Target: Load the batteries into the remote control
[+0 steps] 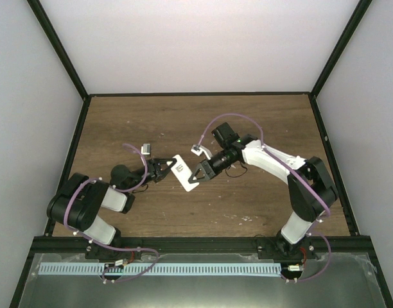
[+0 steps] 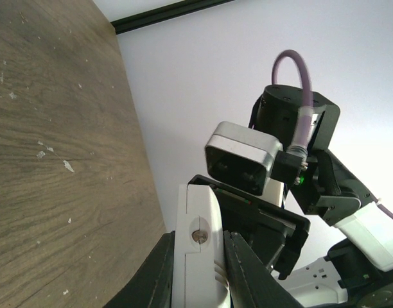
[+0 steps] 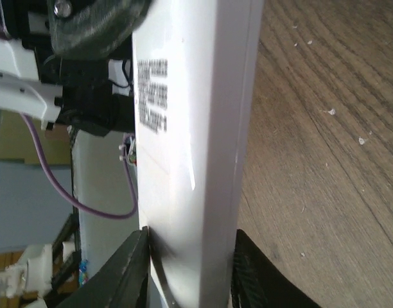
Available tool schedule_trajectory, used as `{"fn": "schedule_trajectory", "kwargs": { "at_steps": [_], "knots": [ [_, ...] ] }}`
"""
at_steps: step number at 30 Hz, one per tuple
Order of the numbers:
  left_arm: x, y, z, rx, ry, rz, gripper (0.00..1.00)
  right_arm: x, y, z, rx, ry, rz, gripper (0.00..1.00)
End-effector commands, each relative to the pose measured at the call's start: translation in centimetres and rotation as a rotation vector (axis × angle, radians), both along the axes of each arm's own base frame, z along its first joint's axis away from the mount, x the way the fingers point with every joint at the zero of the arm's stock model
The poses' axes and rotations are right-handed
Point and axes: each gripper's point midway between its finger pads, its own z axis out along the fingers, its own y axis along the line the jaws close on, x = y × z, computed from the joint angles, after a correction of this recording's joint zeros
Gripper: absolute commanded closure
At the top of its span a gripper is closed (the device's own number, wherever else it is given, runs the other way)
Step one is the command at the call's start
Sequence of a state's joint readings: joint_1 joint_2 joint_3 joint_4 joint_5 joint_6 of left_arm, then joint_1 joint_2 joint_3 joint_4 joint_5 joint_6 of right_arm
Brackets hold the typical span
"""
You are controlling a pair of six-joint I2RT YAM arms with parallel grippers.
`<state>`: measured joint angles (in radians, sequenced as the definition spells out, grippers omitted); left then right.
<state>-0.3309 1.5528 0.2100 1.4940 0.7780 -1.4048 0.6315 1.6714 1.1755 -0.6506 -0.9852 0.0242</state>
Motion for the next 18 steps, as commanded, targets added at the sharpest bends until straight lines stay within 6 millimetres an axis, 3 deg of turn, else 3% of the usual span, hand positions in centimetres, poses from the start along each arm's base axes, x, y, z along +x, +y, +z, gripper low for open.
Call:
{"fn": "schedule_trajectory", "kwargs": {
  "at_steps": [1, 3, 7, 18],
  "knots": [
    [0.2, -0.2, 1.7, -0.027, -0.048, 0.004, 1.0, 1.3, 0.9, 1.7, 0.019, -0.104, -0.007, 0.66],
    [0.2, -0.2, 1.6, -0.026, -0.048, 0.005, 1.0, 1.6, 0.6, 1.9, 0.005, -0.137, -0.029, 0.55],
    [0.3, -0.2, 1.5, -0.025, -0.039, 0.011, 1.0, 2.2, -0.1, 2.9, 0.002, -0.201, -0.077, 0.44],
    [0.3, -0.8, 2.6, -0.021, -0.075, -0.033, 1.0, 0.3, -0.5, 2.9, 0.03, -0.123, -0.036, 0.36]
  ]
}}
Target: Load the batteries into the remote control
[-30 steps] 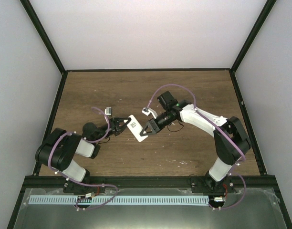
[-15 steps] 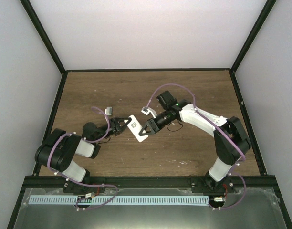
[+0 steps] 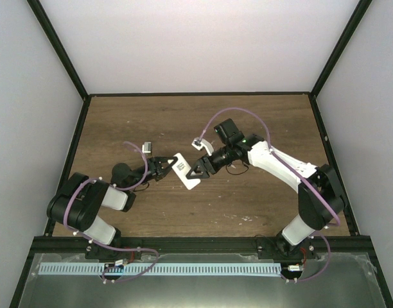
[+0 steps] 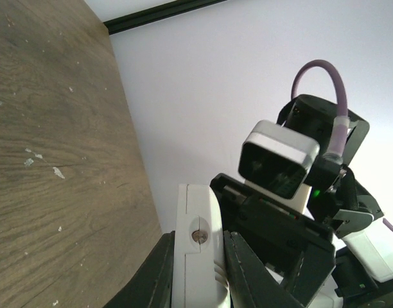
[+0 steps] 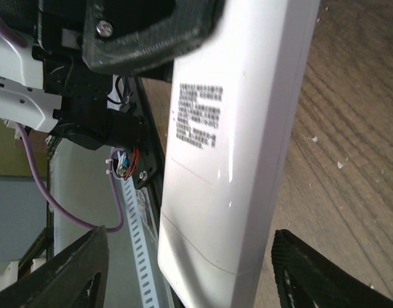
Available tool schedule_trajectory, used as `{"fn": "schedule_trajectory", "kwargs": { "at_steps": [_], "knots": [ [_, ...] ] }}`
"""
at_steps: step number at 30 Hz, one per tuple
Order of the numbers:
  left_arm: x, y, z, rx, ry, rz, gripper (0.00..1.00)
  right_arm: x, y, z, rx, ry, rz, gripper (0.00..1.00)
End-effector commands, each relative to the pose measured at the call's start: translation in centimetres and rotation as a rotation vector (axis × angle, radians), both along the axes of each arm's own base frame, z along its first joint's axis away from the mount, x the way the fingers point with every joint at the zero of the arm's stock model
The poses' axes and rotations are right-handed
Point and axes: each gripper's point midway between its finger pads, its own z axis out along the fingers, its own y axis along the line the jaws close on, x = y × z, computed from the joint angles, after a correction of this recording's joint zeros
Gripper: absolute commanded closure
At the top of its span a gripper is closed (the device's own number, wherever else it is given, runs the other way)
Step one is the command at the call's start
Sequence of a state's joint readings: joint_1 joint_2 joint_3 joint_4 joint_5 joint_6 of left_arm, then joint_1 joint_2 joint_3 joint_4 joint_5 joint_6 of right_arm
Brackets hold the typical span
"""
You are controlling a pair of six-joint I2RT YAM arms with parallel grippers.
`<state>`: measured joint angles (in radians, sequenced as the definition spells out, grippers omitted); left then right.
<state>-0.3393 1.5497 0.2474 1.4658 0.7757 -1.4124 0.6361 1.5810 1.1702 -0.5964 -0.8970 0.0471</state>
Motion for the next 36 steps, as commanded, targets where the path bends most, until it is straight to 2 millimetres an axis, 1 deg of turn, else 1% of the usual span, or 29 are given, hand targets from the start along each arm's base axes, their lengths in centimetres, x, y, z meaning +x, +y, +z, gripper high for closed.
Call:
{"fn": "schedule_trajectory", "kwargs": {
  "at_steps": [1, 4, 6, 9, 13, 16, 20, 22, 27, 30, 34, 36],
  "knots": [
    [-0.3, -0.3, 1.8, -0.012, -0.07, -0.026, 1.0, -0.8, -0.6, 0.4, 0.002, 0.013, 0.01, 0.35],
    [-0.2, -0.2, 1.6, -0.003, -0.064, -0.016, 1.0, -1.0, -1.2, 0.3, -0.021, -0.013, -0.004, 0.32],
    [-0.1, -0.2, 1.3, 0.005, -0.059, -0.011, 1.0, -1.1, -1.4, 0.6, -0.018, -0.027, -0.013, 0.31],
    [0.0, -0.1, 1.0, 0.018, -0.049, 0.001, 1.0, -1.4, -1.7, 1.0, -0.015, -0.033, -0.021, 0.3],
    [0.3, 0.0, 1.0, 0.02, -0.045, 0.018, 1.0, -1.8, -2.3, -0.1, -0.05, -0.018, -0.028, 0.31],
    [0.5, 0.0, 1.4, 0.015, -0.051, 0.022, 1.0, -2.2, -2.8, -0.9, -0.072, -0.012, -0.035, 0.33],
    [0.6, -0.3, 1.9, 0.015, -0.069, 0.006, 1.0, -1.8, -3.3, -1.9, -0.114, -0.017, -0.067, 0.31],
    [0.4, -0.6, 2.5, 0.011, -0.093, -0.018, 1.0, -1.5, -3.0, -1.8, -0.102, -0.021, -0.067, 0.3],
    [-0.6, -1.4, 3.7, 0.005, -0.148, -0.118, 1.0, -0.8, -1.5, -0.3, -0.03, -0.011, -0.045, 0.28],
    [-1.4, -1.8, 3.9, 0.0, -0.164, -0.175, 1.0, -0.5, -1.0, 0.3, -0.007, -0.012, -0.035, 0.29],
    [-1.9, -1.8, 4.0, -0.01, -0.175, -0.201, 1.0, -0.4, -0.5, 1.0, 0.021, -0.008, -0.018, 0.31],
    [-2.0, -1.8, 3.9, -0.013, -0.174, -0.198, 1.0, -0.3, -0.3, 1.2, 0.029, -0.004, -0.015, 0.35]
  ]
}}
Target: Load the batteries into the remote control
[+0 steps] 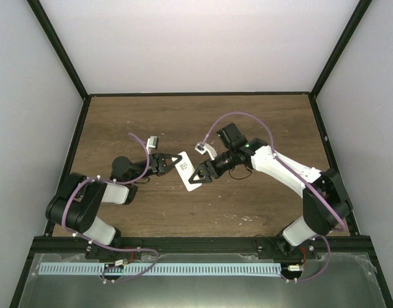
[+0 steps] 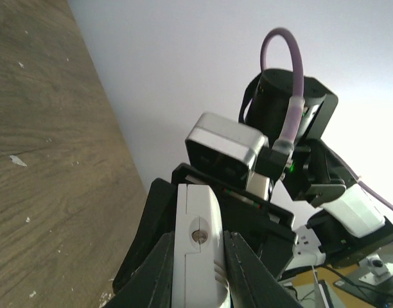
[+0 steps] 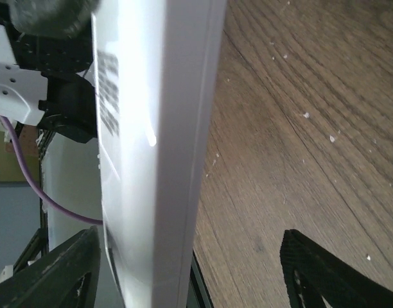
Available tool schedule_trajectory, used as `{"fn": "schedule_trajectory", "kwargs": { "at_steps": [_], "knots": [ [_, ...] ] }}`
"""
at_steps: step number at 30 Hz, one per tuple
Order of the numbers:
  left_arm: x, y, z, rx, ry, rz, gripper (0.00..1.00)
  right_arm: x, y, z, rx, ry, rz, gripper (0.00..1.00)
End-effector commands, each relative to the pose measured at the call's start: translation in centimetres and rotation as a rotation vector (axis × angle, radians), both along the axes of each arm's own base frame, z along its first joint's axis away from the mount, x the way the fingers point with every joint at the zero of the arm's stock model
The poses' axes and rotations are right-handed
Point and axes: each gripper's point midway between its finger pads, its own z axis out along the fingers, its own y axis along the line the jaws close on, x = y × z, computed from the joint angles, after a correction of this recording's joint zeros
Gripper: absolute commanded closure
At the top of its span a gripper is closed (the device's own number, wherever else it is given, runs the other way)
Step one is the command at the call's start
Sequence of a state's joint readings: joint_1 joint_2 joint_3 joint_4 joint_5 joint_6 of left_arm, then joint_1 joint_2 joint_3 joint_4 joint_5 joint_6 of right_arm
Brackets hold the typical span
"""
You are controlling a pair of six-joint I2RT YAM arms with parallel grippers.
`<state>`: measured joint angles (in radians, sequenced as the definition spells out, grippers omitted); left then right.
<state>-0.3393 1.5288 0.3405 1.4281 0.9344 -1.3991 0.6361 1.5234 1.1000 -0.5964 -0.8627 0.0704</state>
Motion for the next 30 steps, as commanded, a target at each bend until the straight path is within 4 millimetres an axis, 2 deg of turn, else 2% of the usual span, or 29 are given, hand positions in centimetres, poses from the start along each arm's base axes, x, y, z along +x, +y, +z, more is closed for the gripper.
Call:
{"fn": "schedule_trajectory", "kwargs": {
  "at_steps": [1, 11, 17, 21, 30],
  "knots": [
    [-1.1, -0.2, 1.4, -0.027, -0.079, -0.044, 1.0, 0.7, 1.0, 2.1, 0.065, -0.01, 0.016, 0.37],
    [-0.6, -0.6, 1.7, -0.053, -0.088, -0.039, 1.0, 0.2, 2.4, 2.3, 0.102, 0.027, 0.046, 0.55],
    [-0.5, -0.7, 1.8, -0.054, -0.098, -0.035, 1.0, 0.3, 2.7, 2.9, 0.122, 0.019, 0.053, 0.72],
    [-0.1, -0.6, 1.1, -0.05, -0.077, -0.016, 0.99, 0.2, 2.7, 2.9, 0.121, 0.022, 0.055, 0.81],
    [0.3, -0.1, -0.4, -0.007, -0.052, 0.047, 0.76, 0.5, 2.4, 3.2, 0.101, -0.007, 0.036, 0.93]
  ]
}}
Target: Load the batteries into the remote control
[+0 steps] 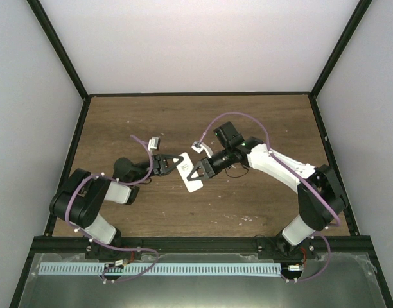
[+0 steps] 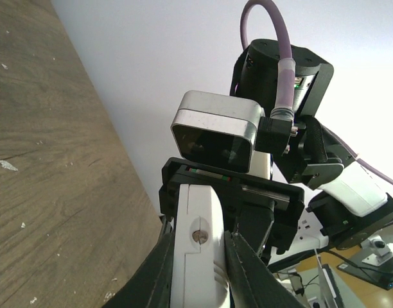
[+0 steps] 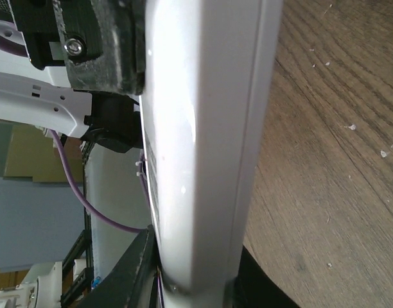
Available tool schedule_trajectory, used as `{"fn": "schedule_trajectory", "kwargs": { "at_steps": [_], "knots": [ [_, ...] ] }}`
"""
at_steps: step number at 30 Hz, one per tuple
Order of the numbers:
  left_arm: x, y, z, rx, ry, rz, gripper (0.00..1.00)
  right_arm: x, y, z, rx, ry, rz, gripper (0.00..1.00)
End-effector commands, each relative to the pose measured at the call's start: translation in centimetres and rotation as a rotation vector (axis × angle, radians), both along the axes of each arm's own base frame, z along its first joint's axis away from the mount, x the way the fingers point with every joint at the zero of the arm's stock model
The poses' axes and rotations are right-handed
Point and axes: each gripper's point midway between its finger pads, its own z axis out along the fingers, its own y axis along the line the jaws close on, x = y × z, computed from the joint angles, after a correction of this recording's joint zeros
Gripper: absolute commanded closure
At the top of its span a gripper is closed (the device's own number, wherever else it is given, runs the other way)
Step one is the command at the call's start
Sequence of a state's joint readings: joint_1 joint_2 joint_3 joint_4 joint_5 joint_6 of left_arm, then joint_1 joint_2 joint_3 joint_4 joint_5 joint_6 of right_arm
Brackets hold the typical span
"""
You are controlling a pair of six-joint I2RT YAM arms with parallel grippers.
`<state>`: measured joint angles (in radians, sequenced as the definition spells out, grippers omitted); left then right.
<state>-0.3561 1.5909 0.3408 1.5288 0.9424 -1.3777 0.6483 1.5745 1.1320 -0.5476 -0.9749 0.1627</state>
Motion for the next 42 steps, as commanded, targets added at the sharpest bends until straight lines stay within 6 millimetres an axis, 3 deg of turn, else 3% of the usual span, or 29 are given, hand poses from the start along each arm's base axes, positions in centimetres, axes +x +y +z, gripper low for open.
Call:
{"fn": "schedule_trajectory", "kwargs": {
  "at_steps": [1, 4, 8, 14, 18, 22, 27, 35, 40, 42],
  "knots": [
    [0.7, 0.5, -0.2, 0.0, 0.007, 0.077, 0.7, 0.9, 0.7, 2.0, 0.026, -0.121, 0.003, 0.93],
    [1.0, 0.8, -0.3, 0.018, 0.007, 0.11, 0.45, 1.1, 0.4, 1.6, -0.002, -0.135, -0.011, 0.95],
    [1.2, 1.1, -0.5, 0.074, -0.004, 0.156, 0.33, 1.5, -0.4, 0.3, -0.07, -0.159, -0.045, 0.96],
    [1.8, 2.4, -1.1, 0.209, -0.02, 0.264, 0.31, 2.4, -1.8, -2.0, -0.188, -0.179, -0.114, 0.97],
    [2.3, 4.7, -2.2, 0.313, 0.017, 0.404, 0.3, 4.1, -3.4, -4.1, -0.331, -0.209, -0.205, 0.98],
    [2.4, 7.4, -2.9, 0.457, 0.035, 0.534, 0.3, 6.7, -7.4, -7.7, -0.615, -0.255, -0.356, 0.99],
    [2.1, 10.0, -1.8, 0.589, 0.009, 0.65, 0.29, 9.1, -12.7, -10.7, -0.938, -0.325, -0.526, 0.99],
    [1.5, 11.3, -2.1, 0.622, 0.046, 0.702, 0.29, 11.7, -17.2, -11.0, -1.224, -0.466, -0.652, 0.99],
    [1.5, 11.5, -2.1, 0.633, 0.044, 0.705, 0.28, 11.8, -18.4, -11.9, -1.353, -0.531, -0.623, 0.99],
    [1.5, 11.5, -2.1, 0.633, 0.045, 0.707, 0.28, 11.6, -18.6, -12.5, -1.394, -0.551, -0.608, 0.93]
  ]
}}
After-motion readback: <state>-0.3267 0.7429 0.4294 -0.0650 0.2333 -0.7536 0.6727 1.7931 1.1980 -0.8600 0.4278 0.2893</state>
